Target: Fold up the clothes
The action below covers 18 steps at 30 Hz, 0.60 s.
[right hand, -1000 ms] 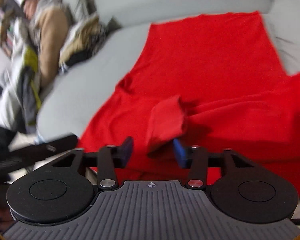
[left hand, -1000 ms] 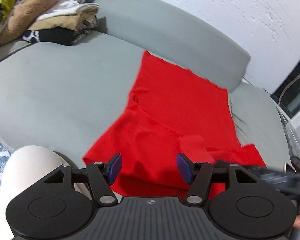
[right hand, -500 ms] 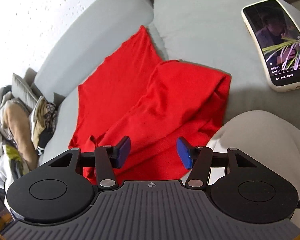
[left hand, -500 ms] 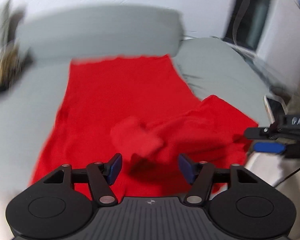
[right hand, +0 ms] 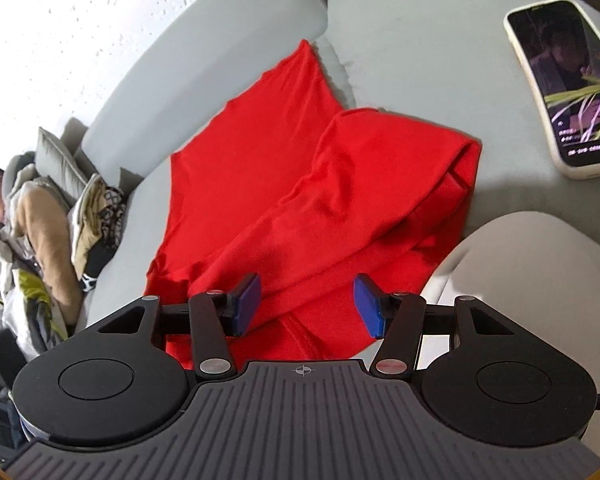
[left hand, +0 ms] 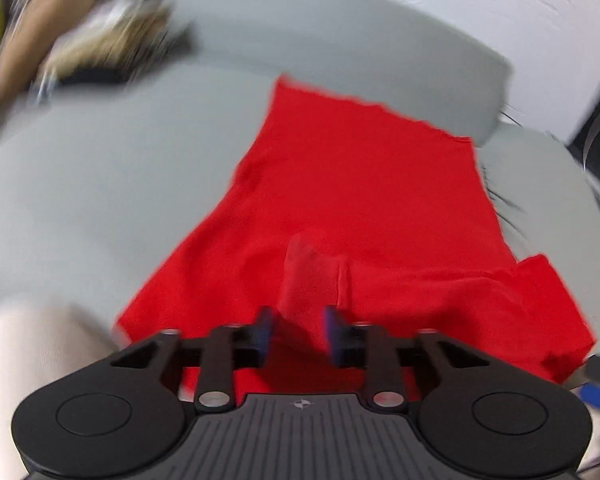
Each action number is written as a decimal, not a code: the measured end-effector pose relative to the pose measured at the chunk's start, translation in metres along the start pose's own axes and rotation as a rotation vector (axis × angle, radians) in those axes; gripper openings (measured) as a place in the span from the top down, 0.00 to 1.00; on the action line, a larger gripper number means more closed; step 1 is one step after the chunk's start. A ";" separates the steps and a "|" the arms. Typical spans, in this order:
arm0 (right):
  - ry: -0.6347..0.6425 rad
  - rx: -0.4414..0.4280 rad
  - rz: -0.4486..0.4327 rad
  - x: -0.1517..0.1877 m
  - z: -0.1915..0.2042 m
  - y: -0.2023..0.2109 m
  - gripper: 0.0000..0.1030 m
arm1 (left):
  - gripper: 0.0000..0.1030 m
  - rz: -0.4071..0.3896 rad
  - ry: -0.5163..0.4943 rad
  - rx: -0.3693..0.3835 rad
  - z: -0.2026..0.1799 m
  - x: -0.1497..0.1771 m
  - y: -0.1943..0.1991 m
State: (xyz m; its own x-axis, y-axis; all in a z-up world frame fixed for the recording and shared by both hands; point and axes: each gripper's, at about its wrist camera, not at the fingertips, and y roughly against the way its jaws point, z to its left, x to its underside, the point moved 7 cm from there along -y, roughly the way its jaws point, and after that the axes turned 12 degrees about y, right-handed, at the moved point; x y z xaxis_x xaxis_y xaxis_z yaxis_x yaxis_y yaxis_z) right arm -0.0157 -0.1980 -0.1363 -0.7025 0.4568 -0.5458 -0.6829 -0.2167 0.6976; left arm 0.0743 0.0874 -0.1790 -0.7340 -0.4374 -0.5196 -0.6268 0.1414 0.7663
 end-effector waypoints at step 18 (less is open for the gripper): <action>0.058 -0.002 0.052 0.006 0.016 -0.004 0.43 | 0.66 0.071 -0.106 0.071 0.001 -0.031 -0.050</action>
State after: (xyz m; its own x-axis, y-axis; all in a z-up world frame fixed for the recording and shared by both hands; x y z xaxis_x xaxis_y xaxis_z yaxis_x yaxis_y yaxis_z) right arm -0.0139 -0.1805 -0.1354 -0.7472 0.3939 -0.5353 -0.6458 -0.2405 0.7246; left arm 0.1280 0.0945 -0.2011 -0.7982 -0.3287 -0.5049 -0.5866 0.2331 0.7756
